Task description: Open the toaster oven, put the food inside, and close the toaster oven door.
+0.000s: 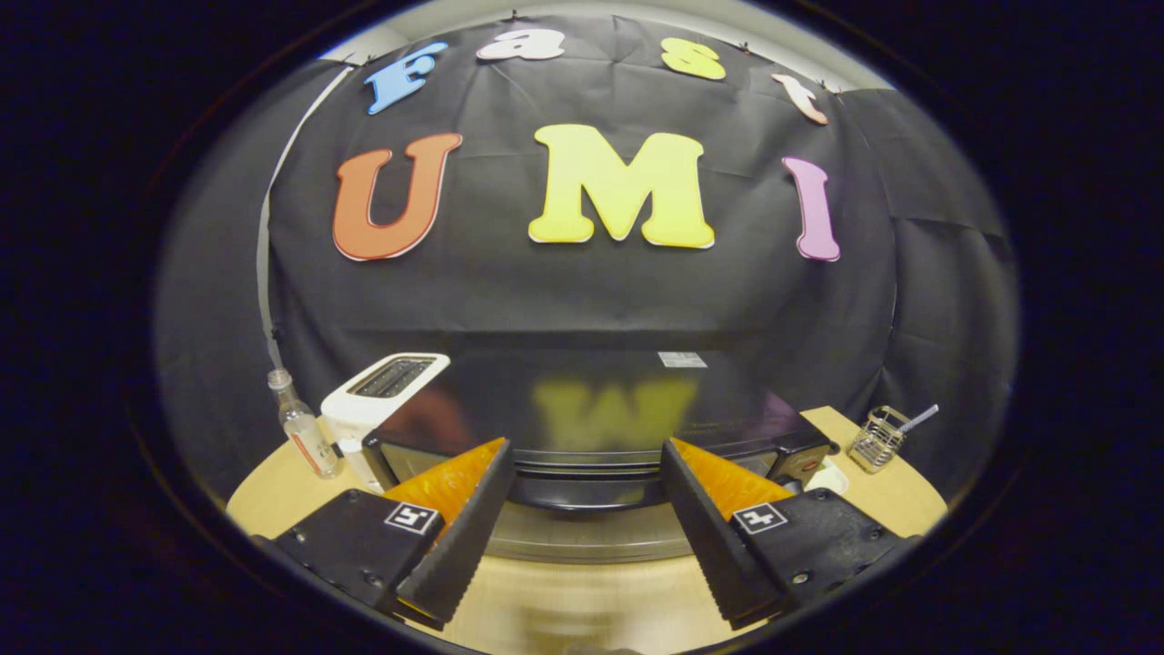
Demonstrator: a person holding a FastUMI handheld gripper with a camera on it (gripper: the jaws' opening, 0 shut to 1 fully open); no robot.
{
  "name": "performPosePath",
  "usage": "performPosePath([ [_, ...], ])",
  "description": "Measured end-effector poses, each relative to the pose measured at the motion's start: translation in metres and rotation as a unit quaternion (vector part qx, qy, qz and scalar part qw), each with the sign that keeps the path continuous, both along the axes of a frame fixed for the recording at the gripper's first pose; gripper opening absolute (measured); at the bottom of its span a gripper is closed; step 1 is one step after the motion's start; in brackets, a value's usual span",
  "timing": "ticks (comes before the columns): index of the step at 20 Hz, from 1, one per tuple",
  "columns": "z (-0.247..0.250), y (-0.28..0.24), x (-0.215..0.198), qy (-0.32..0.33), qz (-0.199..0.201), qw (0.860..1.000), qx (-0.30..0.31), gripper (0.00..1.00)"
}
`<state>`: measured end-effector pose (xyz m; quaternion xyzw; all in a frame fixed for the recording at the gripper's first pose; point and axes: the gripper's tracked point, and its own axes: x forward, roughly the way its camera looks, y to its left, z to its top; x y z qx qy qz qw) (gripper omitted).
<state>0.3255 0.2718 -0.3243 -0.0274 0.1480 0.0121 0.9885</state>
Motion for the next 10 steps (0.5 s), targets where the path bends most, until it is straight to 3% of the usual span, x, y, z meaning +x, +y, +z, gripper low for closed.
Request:
performPosePath([
  [10,-0.017,-0.004,-0.058,0.023,-0.002,1.0,0.001,1.0],
])
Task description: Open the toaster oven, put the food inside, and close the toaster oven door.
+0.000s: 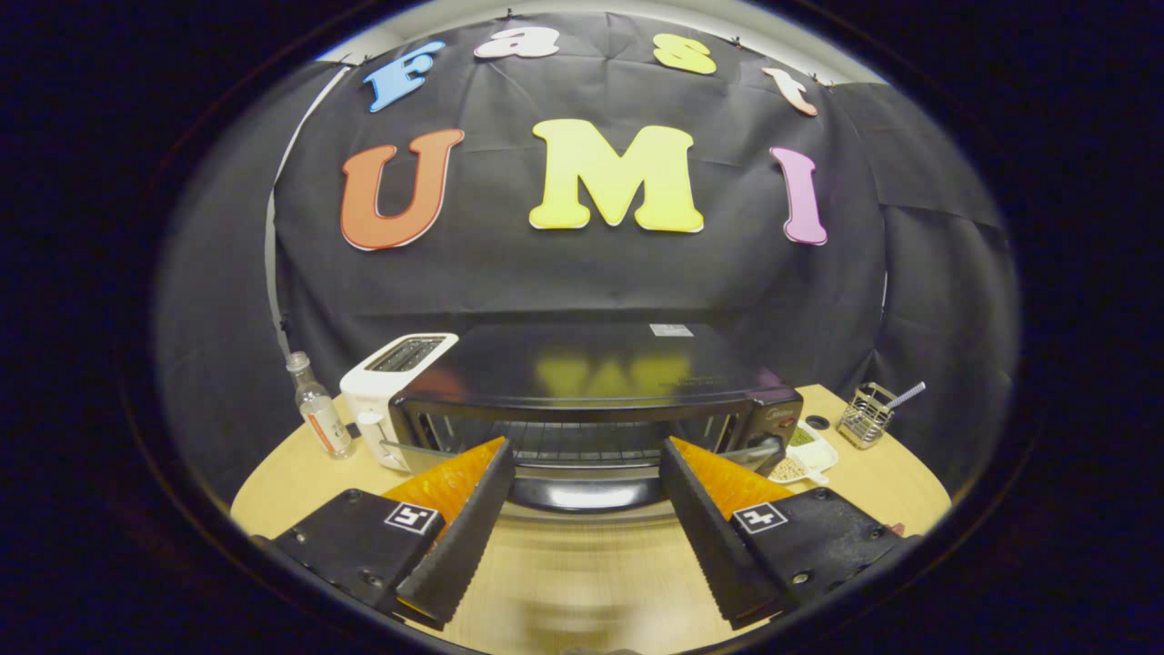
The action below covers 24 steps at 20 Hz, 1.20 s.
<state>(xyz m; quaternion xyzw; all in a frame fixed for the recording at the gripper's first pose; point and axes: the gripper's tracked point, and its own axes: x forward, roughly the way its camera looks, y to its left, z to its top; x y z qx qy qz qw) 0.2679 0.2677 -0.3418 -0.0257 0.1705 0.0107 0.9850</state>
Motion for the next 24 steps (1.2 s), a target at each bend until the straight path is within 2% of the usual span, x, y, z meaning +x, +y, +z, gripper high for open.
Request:
performPosePath([
  [9,-0.058,-0.008,-0.071,0.048,0.003,0.999,-0.012,1.0],
  [14,-0.094,-0.012,-0.091,0.081,0.002,0.997,-0.017,1.0],
  [19,-0.15,-0.016,-0.111,0.151,0.01,0.988,-0.04,1.0],
  [24,-0.159,-0.019,-0.112,0.145,0.014,0.988,-0.052,1.0],
])
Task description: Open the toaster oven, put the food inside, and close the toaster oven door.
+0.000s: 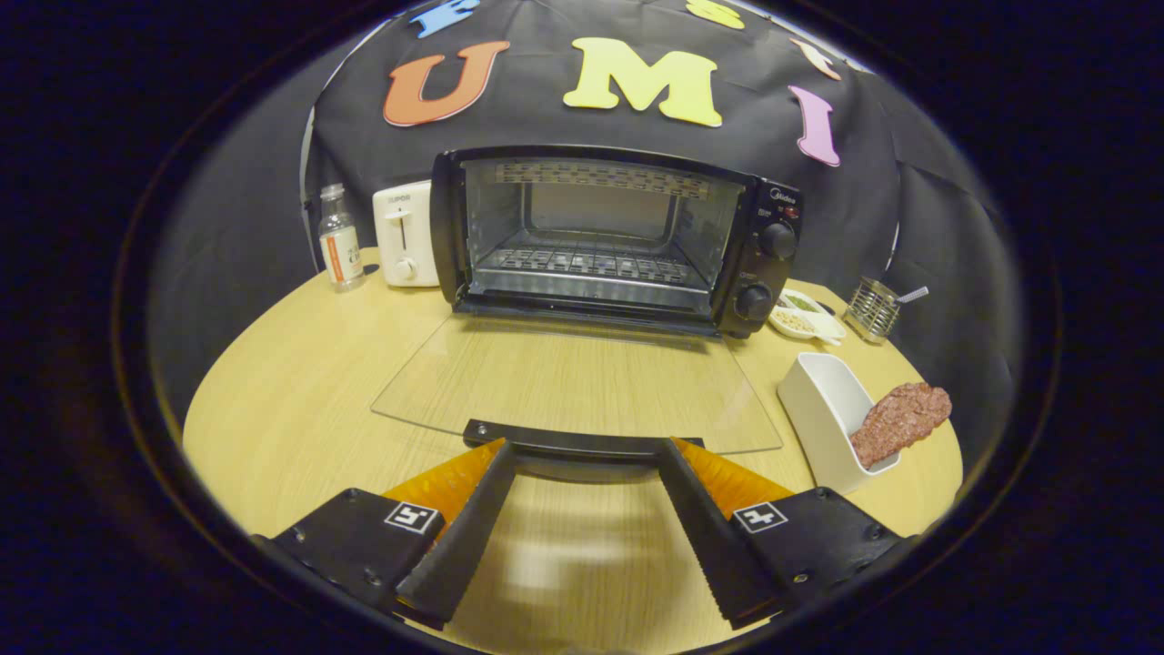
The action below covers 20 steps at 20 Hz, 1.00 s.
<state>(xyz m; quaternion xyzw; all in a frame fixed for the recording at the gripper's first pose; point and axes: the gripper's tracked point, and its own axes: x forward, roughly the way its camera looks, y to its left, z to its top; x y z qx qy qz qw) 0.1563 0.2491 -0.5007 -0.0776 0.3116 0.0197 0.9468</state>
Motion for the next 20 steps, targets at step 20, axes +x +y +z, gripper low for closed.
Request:
performPosePath([
  [20,0.135,-0.248,0.054,-0.036,0.047,0.997,-0.041,1.0],
])
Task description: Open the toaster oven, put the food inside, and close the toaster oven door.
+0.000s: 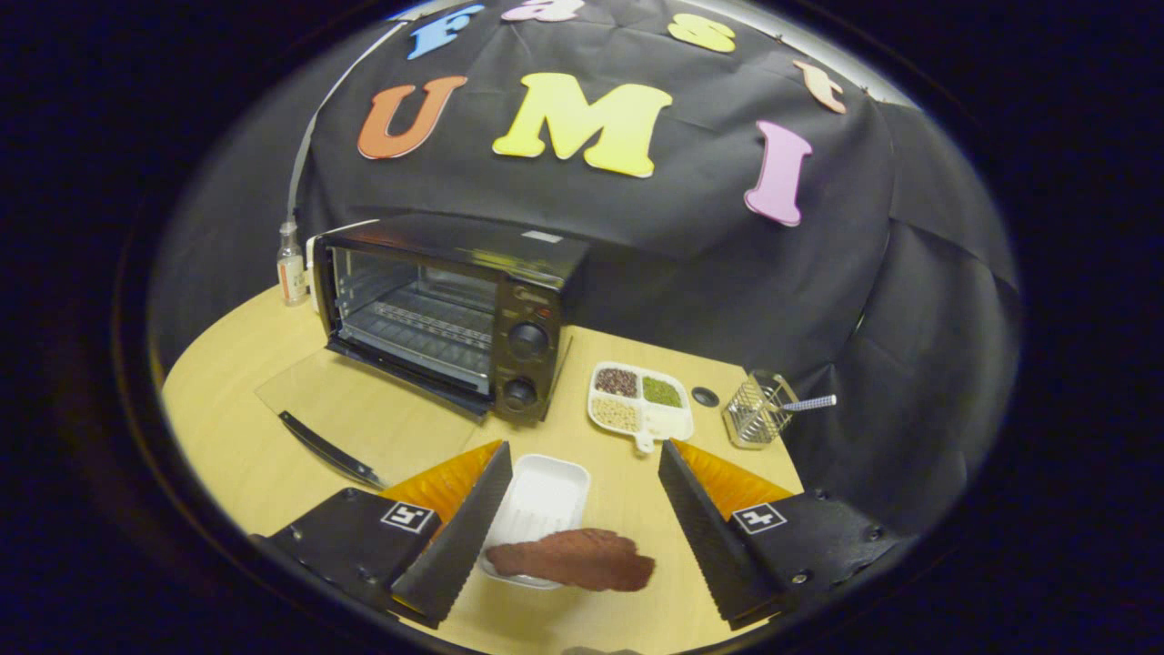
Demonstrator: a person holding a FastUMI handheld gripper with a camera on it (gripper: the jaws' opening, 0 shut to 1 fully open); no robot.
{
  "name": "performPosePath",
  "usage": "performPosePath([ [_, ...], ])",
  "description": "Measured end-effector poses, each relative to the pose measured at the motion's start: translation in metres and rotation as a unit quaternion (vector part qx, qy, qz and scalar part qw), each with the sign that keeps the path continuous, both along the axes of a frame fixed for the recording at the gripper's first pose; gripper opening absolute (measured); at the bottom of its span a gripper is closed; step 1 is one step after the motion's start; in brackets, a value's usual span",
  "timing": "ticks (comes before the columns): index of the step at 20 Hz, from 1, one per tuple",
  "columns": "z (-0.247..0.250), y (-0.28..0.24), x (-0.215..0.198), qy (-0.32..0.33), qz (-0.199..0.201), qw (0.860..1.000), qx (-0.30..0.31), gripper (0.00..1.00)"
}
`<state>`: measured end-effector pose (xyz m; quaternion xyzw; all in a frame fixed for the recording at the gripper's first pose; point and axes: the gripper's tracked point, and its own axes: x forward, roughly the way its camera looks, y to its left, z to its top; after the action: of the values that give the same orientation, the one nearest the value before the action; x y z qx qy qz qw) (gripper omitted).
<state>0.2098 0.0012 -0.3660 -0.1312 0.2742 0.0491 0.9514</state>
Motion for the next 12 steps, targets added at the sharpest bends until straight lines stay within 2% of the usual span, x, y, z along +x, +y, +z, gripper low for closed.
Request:
performPosePath([
  [3,-0.026,-0.024,-0.003,0.055,0.033,0.996,0.067,1.0],
  [5,-0.045,-0.026,-0.011,0.094,0.06,0.988,0.107,1.0],
  [7,-0.064,-0.026,-0.021,0.137,0.074,0.977,0.148,0.94],
  [11,-0.085,-0.022,-0.038,0.222,0.073,0.938,0.255,0.75],
  [12,-0.086,-0.019,-0.04,0.237,0.072,0.925,0.287,0.65],
])
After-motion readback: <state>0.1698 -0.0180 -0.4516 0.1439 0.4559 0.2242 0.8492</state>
